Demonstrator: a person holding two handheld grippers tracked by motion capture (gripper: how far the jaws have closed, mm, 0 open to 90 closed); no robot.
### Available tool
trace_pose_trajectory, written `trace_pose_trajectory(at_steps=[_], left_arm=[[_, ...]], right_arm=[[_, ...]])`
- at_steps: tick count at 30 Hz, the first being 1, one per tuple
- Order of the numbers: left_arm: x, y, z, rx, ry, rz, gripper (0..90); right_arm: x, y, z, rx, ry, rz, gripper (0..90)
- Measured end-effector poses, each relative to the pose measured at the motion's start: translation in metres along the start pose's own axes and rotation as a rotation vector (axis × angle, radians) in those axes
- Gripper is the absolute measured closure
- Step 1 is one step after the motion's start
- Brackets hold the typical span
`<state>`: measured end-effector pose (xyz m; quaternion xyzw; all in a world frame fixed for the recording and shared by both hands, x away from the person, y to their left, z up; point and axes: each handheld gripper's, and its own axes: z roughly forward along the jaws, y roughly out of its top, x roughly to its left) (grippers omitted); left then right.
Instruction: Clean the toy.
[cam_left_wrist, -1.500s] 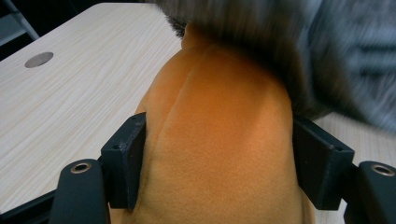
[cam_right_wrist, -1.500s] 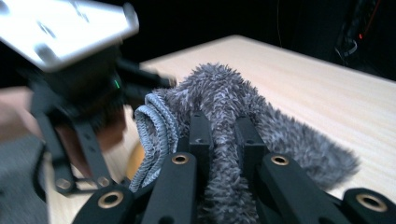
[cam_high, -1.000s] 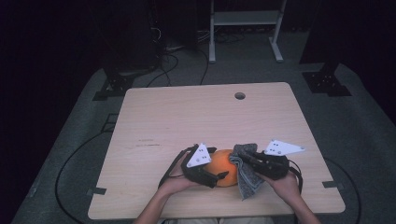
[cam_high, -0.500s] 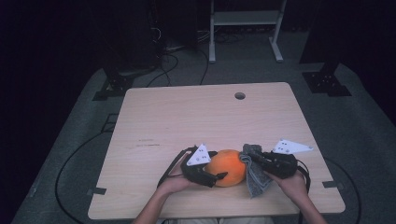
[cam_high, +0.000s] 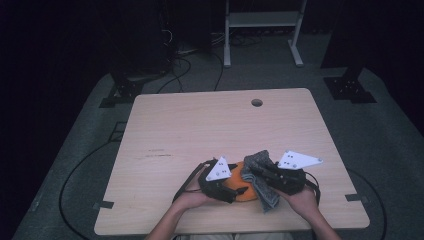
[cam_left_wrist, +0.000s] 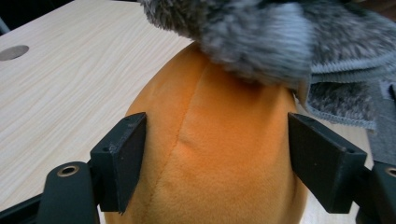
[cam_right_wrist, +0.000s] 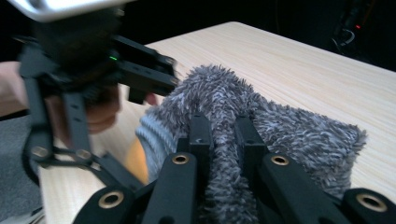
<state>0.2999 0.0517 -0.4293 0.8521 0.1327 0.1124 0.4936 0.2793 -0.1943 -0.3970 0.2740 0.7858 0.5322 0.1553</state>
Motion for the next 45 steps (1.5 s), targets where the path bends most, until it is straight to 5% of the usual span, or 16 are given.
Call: trace_pose_trajectory(at_steps=[6, 8, 9, 17, 19, 22, 24, 26, 30, 35, 40, 45], left_arm=[[0.009, 0.001, -0.010, -0.040, -0.041, -0.012, 13.9], [0.019, -0.003, -0.014, -0.067, -0.046, -0.074, 12.5], [0.019, -0.003, -0.014, -0.067, -0.046, -0.074, 11.0], [0.028, -0.015, 0.001, -0.002, -0.164, -0.140, 4.3], [0.029, -0.021, 0.008, 0.048, -0.210, -0.158, 3.2], [0.027, -0.022, 0.012, 0.051, -0.216, -0.144, 4.4], [0.023, -0.017, 0.007, 0.009, -0.200, -0.109, 20.0], [0.022, -0.015, 0.003, -0.006, -0.196, -0.111, 26.5], [0.018, 0.004, -0.020, -0.079, -0.164, -0.103, 27.2], [0.016, 0.020, -0.049, -0.152, -0.118, -0.086, 24.5], [0.019, 0.018, -0.052, -0.147, -0.116, -0.092, 23.8], [0.024, 0.006, -0.041, -0.094, -0.116, -0.121, 23.2]], right_arm=[[-0.019, -0.014, -0.006, 0.017, -0.016, 0.077, 80.1], [-0.024, -0.020, -0.013, 0.019, -0.028, 0.099, 80.0], [-0.024, -0.020, -0.013, 0.019, -0.028, 0.099, 80.0], [-0.028, -0.029, -0.022, 0.020, -0.021, 0.108, 79.9], [-0.029, -0.030, -0.024, 0.021, -0.027, 0.113, 79.9], [-0.030, -0.031, -0.025, 0.019, -0.027, 0.121, 79.9], [-0.027, -0.030, -0.026, 0.008, -0.035, 0.112, 79.9], [-0.026, -0.028, -0.027, 0.000, -0.041, 0.109, 80.0], [-0.029, -0.025, -0.027, -0.026, -0.038, 0.139, 80.1], [-0.028, -0.024, -0.008, -0.029, 0.037, 0.217, 80.1], [-0.026, -0.031, 0.013, 0.033, 0.082, 0.252, 80.1], [-0.029, -0.037, 0.020, 0.075, 0.073, 0.268, 80.1]])
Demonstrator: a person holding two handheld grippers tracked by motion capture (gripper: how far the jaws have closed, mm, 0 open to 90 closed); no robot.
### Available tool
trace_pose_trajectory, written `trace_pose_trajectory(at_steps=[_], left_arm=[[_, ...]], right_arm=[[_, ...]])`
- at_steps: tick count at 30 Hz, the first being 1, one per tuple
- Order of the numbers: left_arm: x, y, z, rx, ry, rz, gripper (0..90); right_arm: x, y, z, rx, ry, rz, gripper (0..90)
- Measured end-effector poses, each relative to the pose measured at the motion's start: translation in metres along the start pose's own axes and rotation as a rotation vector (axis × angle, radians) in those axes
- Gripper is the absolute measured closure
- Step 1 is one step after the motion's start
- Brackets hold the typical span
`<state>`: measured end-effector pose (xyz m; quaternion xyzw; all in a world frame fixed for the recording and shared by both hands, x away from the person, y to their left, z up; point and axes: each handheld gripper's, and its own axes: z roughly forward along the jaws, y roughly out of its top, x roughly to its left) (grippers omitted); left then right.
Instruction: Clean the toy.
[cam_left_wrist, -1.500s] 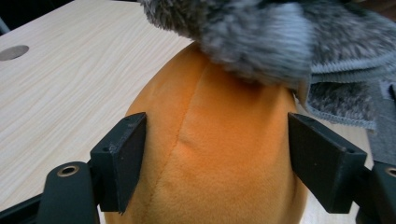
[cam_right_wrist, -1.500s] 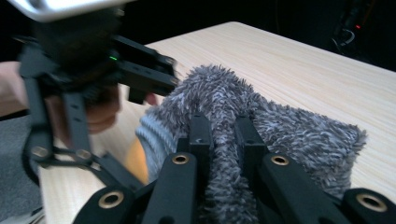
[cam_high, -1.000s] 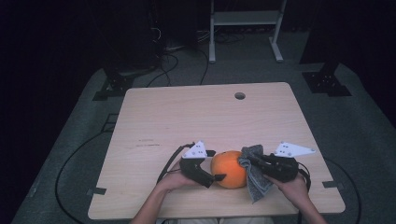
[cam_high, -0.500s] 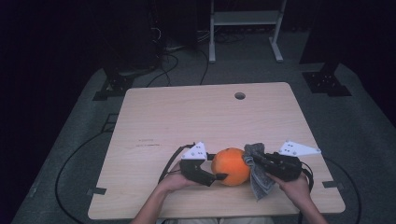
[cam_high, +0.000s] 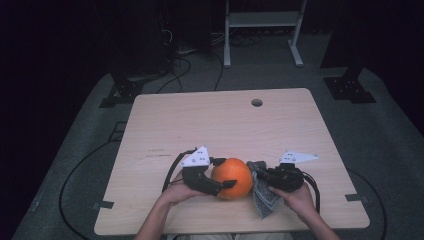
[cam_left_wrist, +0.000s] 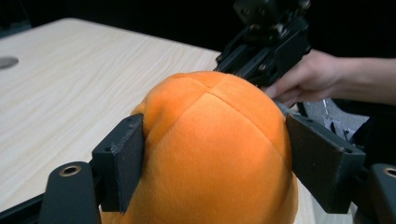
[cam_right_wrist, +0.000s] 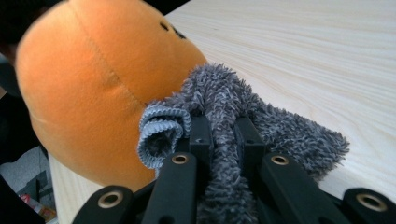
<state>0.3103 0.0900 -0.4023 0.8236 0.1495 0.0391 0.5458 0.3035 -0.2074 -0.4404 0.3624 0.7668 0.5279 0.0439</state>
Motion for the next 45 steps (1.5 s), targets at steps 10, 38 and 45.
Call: trace_pose_trajectory(at_steps=[10, 38, 45], left_arm=[[-0.004, -0.007, 0.019, 0.016, 0.076, 0.017, 22.4], [0.011, -0.021, 0.005, 0.075, 0.073, 0.056, 30.7], [0.017, -0.024, 0.000, 0.055, 0.079, 0.011, 27.7]], right_arm=[[-0.010, 0.002, -0.028, -0.089, -0.014, 0.028, 80.0], [-0.001, -0.002, 0.000, -0.165, -0.051, -0.034, 79.9], [-0.014, -0.014, 0.005, -0.115, -0.047, 0.095, 80.0]])
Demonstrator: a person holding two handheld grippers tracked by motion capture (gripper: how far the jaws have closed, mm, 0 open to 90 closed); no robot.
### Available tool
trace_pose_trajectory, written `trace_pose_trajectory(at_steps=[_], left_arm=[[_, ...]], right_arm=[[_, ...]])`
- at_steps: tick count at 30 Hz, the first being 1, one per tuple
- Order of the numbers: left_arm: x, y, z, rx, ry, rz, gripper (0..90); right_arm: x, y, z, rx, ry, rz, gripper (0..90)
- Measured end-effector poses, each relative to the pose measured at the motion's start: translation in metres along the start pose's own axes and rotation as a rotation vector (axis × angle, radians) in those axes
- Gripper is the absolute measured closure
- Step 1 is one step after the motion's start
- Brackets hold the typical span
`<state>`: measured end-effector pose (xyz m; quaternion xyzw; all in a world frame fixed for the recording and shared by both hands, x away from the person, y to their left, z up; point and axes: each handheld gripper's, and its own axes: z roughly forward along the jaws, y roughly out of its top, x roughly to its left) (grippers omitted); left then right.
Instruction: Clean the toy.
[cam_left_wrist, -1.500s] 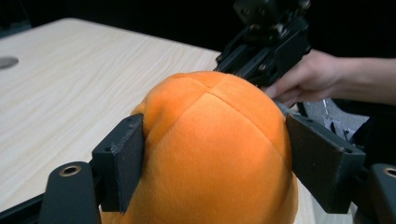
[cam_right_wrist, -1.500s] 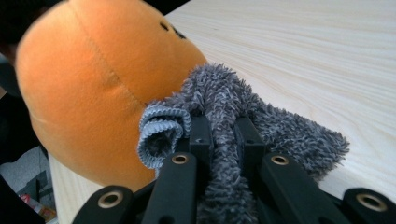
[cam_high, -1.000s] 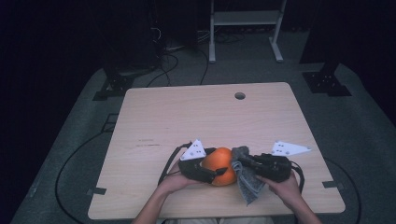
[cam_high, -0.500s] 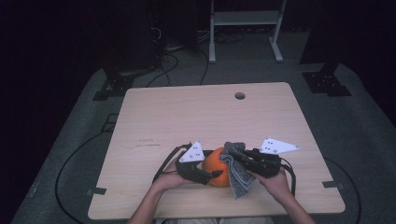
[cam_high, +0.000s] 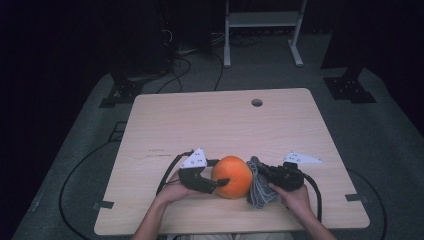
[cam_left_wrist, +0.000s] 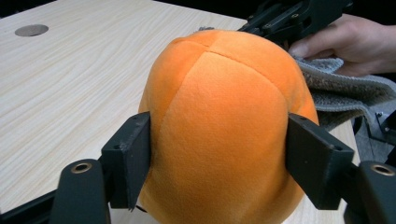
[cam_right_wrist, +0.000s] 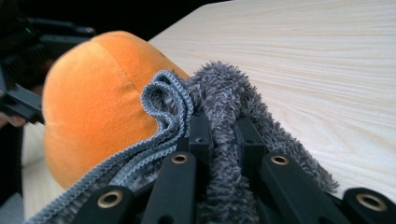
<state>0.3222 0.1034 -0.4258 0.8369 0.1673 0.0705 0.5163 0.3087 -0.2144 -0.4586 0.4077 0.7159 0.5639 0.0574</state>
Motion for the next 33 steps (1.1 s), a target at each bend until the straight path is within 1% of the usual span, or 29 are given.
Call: trace_pose_trajectory(at_steps=[1, 3, 4, 5, 6, 7, 8, 9, 10, 12, 13, 15, 16, 17, 18, 19, 20, 21, 22, 23, 24, 25, 26, 28, 29, 30, 31, 32, 33], left_arm=[[0.000, 0.001, 0.002, -0.006, 0.009, -0.015, 27.5], [0.000, 0.001, 0.004, -0.013, 0.016, -0.027, 27.6], [0.000, 0.001, 0.004, -0.013, 0.016, -0.027, 27.5], [0.000, 0.003, 0.008, -0.017, 0.030, -0.042, 27.4], [0.000, 0.003, 0.008, -0.017, 0.030, -0.042, 27.4], [0.000, 0.005, 0.012, -0.026, 0.047, -0.062, 27.5], [0.000, 0.006, 0.014, -0.028, 0.051, -0.067, 27.4], [-0.001, 0.006, 0.015, -0.033, 0.051, -0.072, 27.4], [-0.002, 0.007, 0.016, -0.034, 0.050, -0.069, 27.3], [-0.003, 0.007, 0.017, -0.034, 0.048, -0.068, 26.3], [-0.004, 0.007, 0.018, -0.034, 0.044, -0.064, 26.3], [-0.007, 0.008, 0.019, -0.031, 0.034, -0.045, 27.0], [-0.013, 0.009, 0.021, -0.028, 0.016, -0.012, 28.1], [-0.017, 0.011, 0.022, -0.021, 0.005, 0.010, 28.9], [-0.017, 0.011, 0.022, -0.021, 0.005, 0.010, 29.1], [-0.020, 0.012, 0.023, -0.010, -0.003, 0.031, 29.1], [-0.023, 0.014, 0.022, 0.007, -0.021, 0.066, 28.3], [-0.023, 0.014, 0.022, 0.007, -0.021, 0.066, 26.4], [-0.023, 0.013, 0.021, 0.010, -0.022, 0.077, 23.3], [-0.022, 0.013, 0.020, 0.004, -0.028, 0.071, 18.9], [-0.016, 0.013, 0.019, -0.002, -0.031, 0.037, 15.4], [-0.015, 0.012, 0.020, 0.003, -0.027, 0.025, 12.6], [-0.015, 0.012, 0.020, 0.003, -0.027, 0.025, 11.3], [-0.014, 0.011, 0.023, 0.007, -0.031, 0.017, 11.4], [-0.017, 0.009, 0.026, 0.009, -0.016, 0.038, 15.5], [-0.017, 0.009, 0.026, 0.009, -0.016, 0.038, 20.6], [-0.017, 0.009, 0.027, 0.004, 0.007, 0.039, 20.6], [-0.018, 0.009, 0.028, 0.002, 0.030, 0.028, 25.1], [-0.019, 0.010, 0.030, -0.002, 0.047, 0.015, 25.1]], right_arm=[[0.001, 0.003, -0.002, -0.008, 0.010, 0.002, 80.0], [0.005, 0.007, -0.006, -0.040, 0.025, -0.002, 80.1], [0.005, 0.007, -0.006, -0.040, 0.025, -0.002, 80.1], [0.012, 0.013, -0.010, -0.079, 0.045, -0.038, 80.1], [0.012, 0.013, -0.010, -0.079, 0.045, -0.038, 80.1], [0.020, 0.019, -0.012, -0.111, 0.066, -0.088, 80.1], [0.026, 0.022, -0.013, -0.117, 0.069, -0.129, 80.1], [0.031, 0.025, -0.012, -0.120, 0.080, -0.157, 80.0], [0.035, 0.027, -0.012, -0.120, 0.080, -0.180, 80.0], [0.040, 0.029, -0.010, -0.107, 0.053, -0.234, 80.1], [0.040, 0.029, -0.010, -0.107, 0.053, -0.234, 80.1], [0.043, 0.031, -0.010, -0.095, 0.038, -0.282, 80.0], [0.048, 0.033, -0.011, -0.092, 0.029, -0.340, 80.0], [0.051, 0.035, -0.012, -0.095, 0.023, -0.362, 80.0], [0.051, 0.035, -0.012, -0.095, 0.023, -0.362, 80.0], [0.052, 0.036, -0.012, -0.097, 0.018, -0.369, 80.0], [0.049, 0.038, -0.011, -0.089, -0.009, -0.372, 80.0], [0.049, 0.038, -0.011, -0.089, -0.009, -0.372, 80.0], [0.043, 0.038, -0.010, -0.083, -0.001, -0.346, 80.0], [0.042, 0.037, -0.010, -0.078, -0.004, -0.350, 79.9], [0.042, 0.036, -0.010, -0.075, -0.008, -0.359, 80.0], [0.042, 0.035, -0.011, -0.074, -0.014, -0.363, 79.9], [0.042, 0.035, -0.011, -0.074, -0.014, -0.363, 79.9], [0.040, 0.035, -0.012, -0.068, -0.012, -0.357, 80.0], [0.041, 0.035, -0.013, -0.063, -0.018, -0.367, 80.0], [0.041, 0.035, -0.013, -0.063, -0.018, -0.367, 80.0], [0.043, 0.035, -0.014, -0.060, -0.021, -0.374, 80.0], [0.052, 0.035, -0.017, -0.060, -0.028, -0.407, 80.1], [0.052, 0.035, -0.017, -0.060, -0.028, -0.407, 80.1]])
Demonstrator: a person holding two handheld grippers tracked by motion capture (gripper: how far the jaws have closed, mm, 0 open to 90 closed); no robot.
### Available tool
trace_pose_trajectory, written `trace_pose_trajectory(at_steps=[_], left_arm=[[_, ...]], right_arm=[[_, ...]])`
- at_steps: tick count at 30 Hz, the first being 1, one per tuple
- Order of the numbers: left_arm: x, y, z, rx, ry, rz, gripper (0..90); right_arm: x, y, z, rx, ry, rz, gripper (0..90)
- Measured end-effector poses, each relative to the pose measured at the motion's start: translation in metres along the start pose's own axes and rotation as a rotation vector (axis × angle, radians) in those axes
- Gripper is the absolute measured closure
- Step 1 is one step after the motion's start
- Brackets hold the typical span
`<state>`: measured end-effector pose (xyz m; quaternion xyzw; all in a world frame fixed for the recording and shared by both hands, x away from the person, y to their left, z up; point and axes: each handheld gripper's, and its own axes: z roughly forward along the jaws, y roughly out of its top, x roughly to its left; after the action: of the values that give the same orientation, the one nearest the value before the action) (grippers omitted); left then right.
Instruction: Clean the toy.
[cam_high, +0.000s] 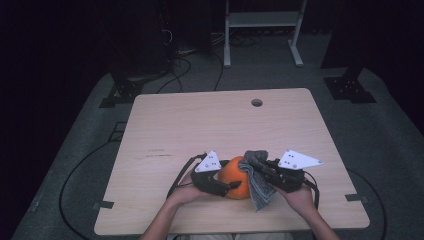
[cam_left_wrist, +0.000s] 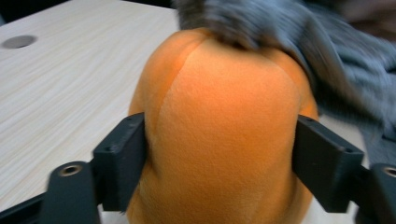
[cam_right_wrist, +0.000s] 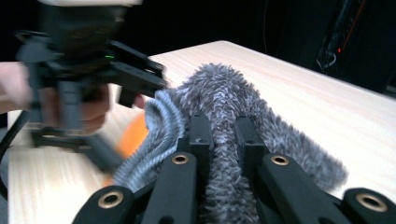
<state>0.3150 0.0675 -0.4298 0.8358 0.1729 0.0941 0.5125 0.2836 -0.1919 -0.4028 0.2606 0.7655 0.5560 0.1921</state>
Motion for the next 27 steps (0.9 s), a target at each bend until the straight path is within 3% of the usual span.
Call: trace_pose_trajectory(at_steps=[2, 3, 4, 6, 9, 10, 11, 12, 14, 16, 17, 19, 21, 22, 23, 24, 27], left_arm=[[-0.004, 0.003, 0.004, -0.010, 0.030, -0.021, 27.8], [-0.007, 0.004, 0.006, -0.010, 0.027, -0.014, 27.8], [-0.011, 0.005, 0.008, -0.004, 0.022, 0.008, 28.3], [-0.017, 0.006, 0.006, 0.012, 0.001, 0.041, 29.0], [-0.017, 0.004, 0.004, 0.011, -0.022, 0.046, 29.9], [-0.018, 0.003, 0.002, 0.015, -0.050, 0.075, 29.8], [-0.018, 0.003, 0.002, 0.015, -0.050, 0.075, 29.2], [-0.018, 0.003, 0.000, 0.009, -0.078, 0.091, 27.3], [-0.014, 0.004, -0.003, -0.017, -0.105, 0.076, 19.2], [-0.012, 0.004, -0.003, -0.026, -0.103, 0.055, 12.9], [-0.009, 0.004, 0.000, 0.028, -0.093, 0.038, 8.8], [-0.008, 0.003, 0.002, 0.054, -0.098, 0.033, 6.3], [-0.008, -0.001, 0.005, 0.053, -0.109, 0.034, 7.5], [-0.010, -0.003, 0.006, 0.033, -0.106, 0.048, 18.2], [-0.013, -0.005, 0.008, 0.028, -0.097, 0.057, 18.2], [-0.015, -0.004, 0.007, 0.022, -0.065, 0.062, 26.2], [-0.016, 0.003, 0.002, -0.002, -0.042, 0.057, 31.9]], right_arm=[[0.017, 0.010, 0.001, 0.002, 0.050, -0.051, 80.1], [0.017, 0.010, 0.001, 0.002, 0.050, -0.051, 80.1], [0.026, 0.014, 0.006, 0.019, 0.072, -0.091, 80.1], [0.026, 0.016, 0.009, 0.030, 0.054, -0.101, 80.1], [0.016, 0.014, 0.008, 0.017, 0.030, -0.072, 80.1], [0.006, 0.012, 0.003, 0.014, -0.004, -0.045, 80.1], [0.001, 0.010, 0.000, 0.020, -0.020, -0.040, 80.1], [-0.004, 0.007, -0.002, 0.021, -0.029, -0.026, 80.1], [-0.010, 0.001, -0.007, 0.028, -0.012, 0.010, 80.0], [-0.010, -0.002, -0.009, 0.025, -0.009, 0.008, 80.0], [-0.010, -0.004, -0.013, 0.020, 0.004, 0.015, 80.0], [-0.010, -0.006, -0.015, 0.023, 0.004, 0.011, 79.9], [-0.010, -0.007, -0.016, 0.022, 0.006, 0.011, 79.9], [-0.010, -0.008, -0.017, 0.025, 0.000, 0.009, 79.9], [-0.010, -0.008, -0.017, 0.025, 0.000, 0.009, 79.9], [-0.008, -0.008, -0.019, 0.036, -0.010, 0.003, 80.0], [-0.004, -0.005, -0.023, 0.024, -0.031, -0.018, 80.0]])
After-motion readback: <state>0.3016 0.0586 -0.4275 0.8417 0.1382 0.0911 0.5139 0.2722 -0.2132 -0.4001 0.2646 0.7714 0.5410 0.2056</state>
